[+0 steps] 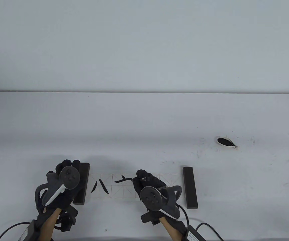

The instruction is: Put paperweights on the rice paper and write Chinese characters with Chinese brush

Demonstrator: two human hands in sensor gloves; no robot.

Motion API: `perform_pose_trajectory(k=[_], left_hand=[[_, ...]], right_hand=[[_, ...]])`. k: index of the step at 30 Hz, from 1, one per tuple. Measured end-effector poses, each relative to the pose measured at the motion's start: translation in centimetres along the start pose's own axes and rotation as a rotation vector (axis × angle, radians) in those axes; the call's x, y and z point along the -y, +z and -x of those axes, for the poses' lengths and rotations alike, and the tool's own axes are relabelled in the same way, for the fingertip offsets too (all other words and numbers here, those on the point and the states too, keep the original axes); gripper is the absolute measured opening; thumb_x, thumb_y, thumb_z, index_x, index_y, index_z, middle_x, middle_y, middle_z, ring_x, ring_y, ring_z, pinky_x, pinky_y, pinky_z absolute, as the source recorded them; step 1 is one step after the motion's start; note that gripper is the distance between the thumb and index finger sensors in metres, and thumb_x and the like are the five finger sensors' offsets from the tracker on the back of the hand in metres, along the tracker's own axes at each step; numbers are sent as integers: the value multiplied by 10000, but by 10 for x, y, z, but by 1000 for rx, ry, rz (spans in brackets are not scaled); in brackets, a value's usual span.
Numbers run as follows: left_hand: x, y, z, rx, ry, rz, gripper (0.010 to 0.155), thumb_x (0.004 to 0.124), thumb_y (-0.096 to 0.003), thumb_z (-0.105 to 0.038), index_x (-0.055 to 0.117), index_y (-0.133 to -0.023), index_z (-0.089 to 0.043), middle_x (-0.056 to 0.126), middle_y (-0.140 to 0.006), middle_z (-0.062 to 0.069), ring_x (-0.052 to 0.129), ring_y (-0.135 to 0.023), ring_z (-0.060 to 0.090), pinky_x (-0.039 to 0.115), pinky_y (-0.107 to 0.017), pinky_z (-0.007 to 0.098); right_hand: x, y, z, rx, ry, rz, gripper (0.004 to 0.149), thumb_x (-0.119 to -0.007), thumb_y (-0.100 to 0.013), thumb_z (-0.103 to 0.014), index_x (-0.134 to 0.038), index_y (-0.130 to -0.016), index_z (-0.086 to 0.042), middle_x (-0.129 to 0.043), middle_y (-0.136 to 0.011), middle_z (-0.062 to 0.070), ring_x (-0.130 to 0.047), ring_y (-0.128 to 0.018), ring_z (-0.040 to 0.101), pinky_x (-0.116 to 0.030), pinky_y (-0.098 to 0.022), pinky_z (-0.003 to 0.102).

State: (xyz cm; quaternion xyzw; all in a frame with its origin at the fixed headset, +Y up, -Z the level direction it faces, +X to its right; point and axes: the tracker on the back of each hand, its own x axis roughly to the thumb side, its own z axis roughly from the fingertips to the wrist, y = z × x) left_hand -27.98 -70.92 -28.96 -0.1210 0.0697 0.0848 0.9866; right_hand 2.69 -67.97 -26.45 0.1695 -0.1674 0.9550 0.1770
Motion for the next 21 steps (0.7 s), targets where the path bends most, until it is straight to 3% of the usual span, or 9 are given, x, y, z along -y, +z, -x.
perform_pose_trajectory(k=[6,21], left_hand=[[0,0,0,0,0,0,818,601,-529,-528,168,-1200,-351,169,-1294,79,222,-1224,383,170,-847,612],[0,0,0,-2,0,2,816,601,-529,-527,172,-1200,-350,174,-1294,76,227,-1223,386,173,-847,612]], right_hand=[[2,5,-7,58,-142,27,438,-680,-561,-363,-747,-865,-55,-952,-697,148,-1010,-502,238,-868,-366,368],[-11,5,-13,92,-90,-44,445,-676,-565,-362,-730,-885,-57,-937,-729,152,-1002,-535,248,-862,-390,379]])
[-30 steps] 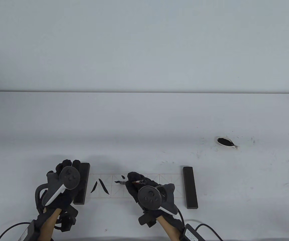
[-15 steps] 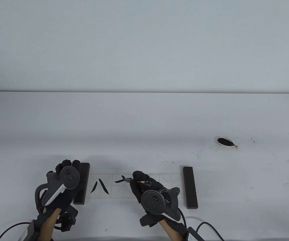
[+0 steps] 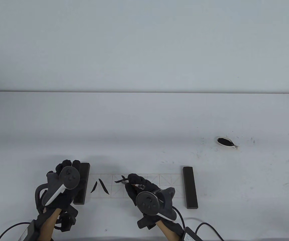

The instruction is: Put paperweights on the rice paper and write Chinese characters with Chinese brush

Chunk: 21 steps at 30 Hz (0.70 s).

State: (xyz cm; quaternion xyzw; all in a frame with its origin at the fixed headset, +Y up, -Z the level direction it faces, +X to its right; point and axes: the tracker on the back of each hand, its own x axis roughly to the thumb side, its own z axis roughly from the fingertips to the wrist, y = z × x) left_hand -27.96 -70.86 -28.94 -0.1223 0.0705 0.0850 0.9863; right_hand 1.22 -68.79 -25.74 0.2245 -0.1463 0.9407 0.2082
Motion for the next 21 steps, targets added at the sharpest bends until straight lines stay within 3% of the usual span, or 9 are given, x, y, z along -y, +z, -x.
perform_pose_trajectory(k=[11,21], left_hand=[[0,0,0,0,1,2,817,602,-528,-526,174,-1201,-347,176,-1294,81,228,-1222,389,174,-846,615],[0,-1,0,1,0,5,817,602,-529,-526,173,-1201,-346,175,-1294,75,228,-1223,386,174,-847,613]], right_hand=[[4,2,-10,45,-107,-111,432,-681,-564,-365,-756,-862,-61,-955,-698,145,-1010,-510,240,-866,-376,372],[11,0,5,-27,-107,-30,440,-679,-565,-362,-742,-875,-57,-945,-715,151,-1005,-523,246,-862,-384,377]])
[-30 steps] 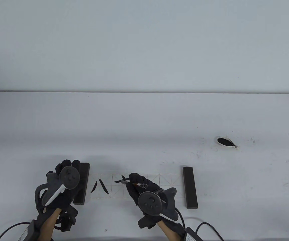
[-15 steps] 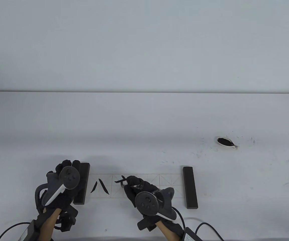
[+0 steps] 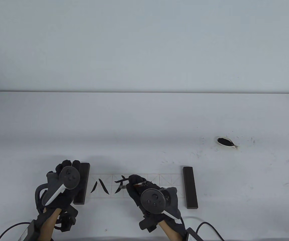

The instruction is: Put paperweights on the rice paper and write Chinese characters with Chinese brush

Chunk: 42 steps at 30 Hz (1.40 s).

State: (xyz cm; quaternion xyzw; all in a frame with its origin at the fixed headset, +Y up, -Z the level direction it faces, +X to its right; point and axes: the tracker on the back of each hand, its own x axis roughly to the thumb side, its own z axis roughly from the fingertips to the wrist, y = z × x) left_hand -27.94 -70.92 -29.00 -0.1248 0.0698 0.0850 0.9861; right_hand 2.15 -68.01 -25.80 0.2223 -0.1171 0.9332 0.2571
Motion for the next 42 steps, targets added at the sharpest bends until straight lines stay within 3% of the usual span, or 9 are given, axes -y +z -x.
perform_pose_trajectory(k=[21,34,39,42], left_hand=[[0,0,0,-1,0,3,817,603,-530,-525,174,-1202,-344,178,-1294,84,229,-1222,389,176,-845,615],[1,0,0,-2,0,4,816,603,-529,-525,178,-1202,-344,179,-1294,77,230,-1221,392,176,-845,615],[1,0,0,-3,0,4,817,603,-529,-524,177,-1202,-343,181,-1294,82,232,-1221,390,176,-845,615],[1,-1,1,-3,1,2,816,603,-529,-525,176,-1201,-345,181,-1294,83,230,-1222,388,176,-846,615]], right_hand=[[-1,3,-8,5,164,-25,433,-683,-565,-360,-759,-863,-55,-956,-695,156,-1008,-502,248,-864,-367,375],[1,5,-21,47,103,-118,430,-686,-564,-363,-775,-847,-51,-967,-669,153,-1014,-472,241,-866,-343,365],[0,5,-19,51,77,-93,439,-682,-566,-369,-764,-862,-56,-965,-684,146,-1016,-483,231,-871,-348,354],[4,5,-17,31,-44,-31,452,-680,-567,-366,-741,-885,-49,-951,-712,153,-1014,-486,224,-871,-339,345]])
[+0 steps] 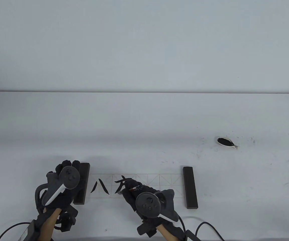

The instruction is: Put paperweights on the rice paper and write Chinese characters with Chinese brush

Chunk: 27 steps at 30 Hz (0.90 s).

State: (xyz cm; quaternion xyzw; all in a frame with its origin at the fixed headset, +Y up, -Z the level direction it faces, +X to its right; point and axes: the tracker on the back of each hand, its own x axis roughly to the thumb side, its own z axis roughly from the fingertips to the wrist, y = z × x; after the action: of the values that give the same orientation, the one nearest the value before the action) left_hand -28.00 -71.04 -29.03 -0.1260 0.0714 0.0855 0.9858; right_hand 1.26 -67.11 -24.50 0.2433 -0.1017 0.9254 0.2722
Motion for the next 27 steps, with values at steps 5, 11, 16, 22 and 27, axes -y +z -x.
perform_pose_trajectory(k=[5,11,16,22,27], left_hand=[[0,0,0,-4,0,-2,816,603,-529,-524,178,-1202,-342,181,-1293,85,230,-1222,390,175,-845,615],[-1,1,0,4,7,-6,815,603,-529,-525,180,-1202,-344,181,-1293,84,232,-1220,391,178,-845,616],[-2,2,-2,20,-3,-18,816,602,-529,-526,182,-1203,-341,184,-1294,84,235,-1221,392,181,-844,617],[0,0,-2,17,-6,-7,815,603,-529,-525,184,-1203,-340,183,-1294,83,232,-1220,394,179,-843,617],[0,0,-1,14,-4,-4,816,602,-529,-525,183,-1204,-341,182,-1294,82,234,-1222,388,178,-843,618]], right_hand=[[21,-2,5,-18,-106,69,455,-664,-573,-350,-695,-896,-31,-917,-731,176,-994,-505,248,-857,-343,354],[46,2,37,-52,-10,80,445,-660,-570,-350,-693,-882,-34,-915,-711,179,-989,-484,254,-852,-334,358],[53,16,70,-87,45,101,439,-665,-568,-359,-716,-870,-45,-932,-691,163,-998,-466,240,-860,-322,346],[44,21,83,-100,13,122,440,-668,-565,-361,-716,-876,-53,-933,-701,159,-1000,-478,237,-862,-331,348],[38,19,88,-104,19,83,446,-669,-567,-358,-710,-886,-49,-929,-717,159,-999,-499,242,-862,-345,356]])
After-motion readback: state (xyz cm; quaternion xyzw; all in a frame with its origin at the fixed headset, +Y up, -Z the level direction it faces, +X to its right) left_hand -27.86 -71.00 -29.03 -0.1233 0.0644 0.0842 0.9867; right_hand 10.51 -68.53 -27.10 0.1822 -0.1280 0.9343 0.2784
